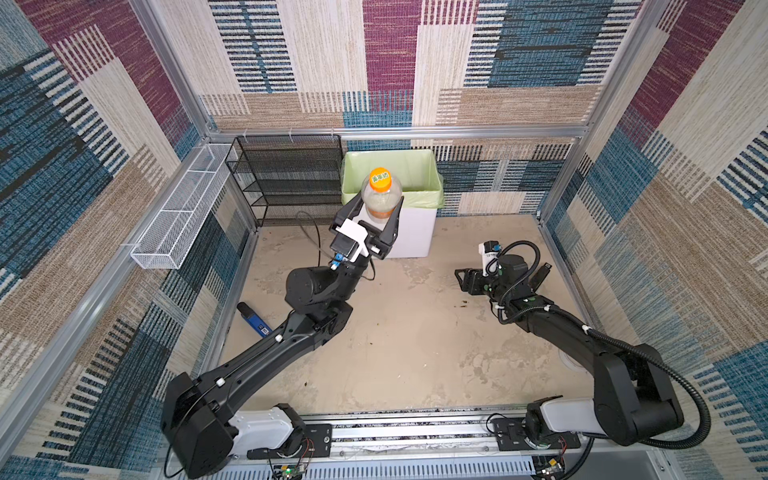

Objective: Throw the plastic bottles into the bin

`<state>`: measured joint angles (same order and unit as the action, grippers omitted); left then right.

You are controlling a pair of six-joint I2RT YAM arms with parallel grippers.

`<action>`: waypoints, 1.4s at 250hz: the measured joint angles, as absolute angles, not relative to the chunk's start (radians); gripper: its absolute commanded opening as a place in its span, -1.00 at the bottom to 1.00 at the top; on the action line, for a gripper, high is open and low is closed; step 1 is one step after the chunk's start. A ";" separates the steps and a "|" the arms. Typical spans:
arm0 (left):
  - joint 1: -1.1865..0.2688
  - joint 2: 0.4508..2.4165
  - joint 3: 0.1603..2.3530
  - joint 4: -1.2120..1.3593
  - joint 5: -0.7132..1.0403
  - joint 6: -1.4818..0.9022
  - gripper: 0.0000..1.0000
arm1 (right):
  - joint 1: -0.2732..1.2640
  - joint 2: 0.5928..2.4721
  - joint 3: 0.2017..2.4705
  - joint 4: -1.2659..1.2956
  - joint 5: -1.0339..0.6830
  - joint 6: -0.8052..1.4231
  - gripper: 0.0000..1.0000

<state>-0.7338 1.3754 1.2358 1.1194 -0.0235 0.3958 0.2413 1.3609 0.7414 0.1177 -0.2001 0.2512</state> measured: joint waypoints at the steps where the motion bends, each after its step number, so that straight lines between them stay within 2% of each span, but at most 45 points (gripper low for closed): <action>1: -0.732 1.381 1.245 1.116 -0.026 0.396 0.39 | 0.242 1.361 0.741 0.118 -0.200 0.252 0.46; 16: -0.682 1.488 1.424 1.018 -0.064 0.373 0.42 | 0.245 1.372 0.747 0.124 -0.200 0.257 0.46; 42: -0.519 1.709 1.832 0.675 -0.097 0.178 0.43 | 0.251 1.389 0.752 0.126 -0.198 0.265 0.46; 54: -0.449 1.827 2.049 0.489 -0.080 0.068 0.52 | 0.254 1.385 0.748 0.128 -0.197 0.268 0.46; 76: -0.386 1.963 2.283 0.191 -0.044 -0.067 0.74 | 0.258 1.361 0.723 0.137 -0.197 0.271 0.46; 86: -0.383 1.996 2.340 0.084 -0.013 -0.111 0.82 | 0.259 1.352 0.711 0.138 -0.197 0.271 0.46; 93: -0.384 2.005 2.357 0.033 0.010 -0.132 1.00 | 0.260 1.348 0.705 0.138 -0.197 0.271 0.46; 159: -0.381 1.946 2.314 -0.157 0.096 -0.190 0.99 | 0.258 1.343 0.693 0.138 -0.191 0.271 0.46; 180: -0.380 1.901 2.248 -0.157 0.108 -0.190 0.99 | 0.258 1.343 0.695 0.144 -0.194 0.271 0.46; 208: -0.380 1.787 2.058 -0.128 0.112 -0.190 1.00 | 0.258 1.343 0.696 0.145 -0.199 0.271 0.46; 266: -0.369 1.435 1.477 0.078 0.103 -0.142 0.99 | 0.258 1.317 0.664 0.159 -0.171 0.266 0.62; 305: -0.330 1.236 1.063 0.185 -0.009 -0.097 0.99 | 0.259 1.249 0.609 0.220 -0.093 0.255 0.72; 350: -0.262 1.089 0.704 0.287 -0.187 -0.091 0.99 | 0.255 1.111 0.467 0.372 0.060 0.218 0.81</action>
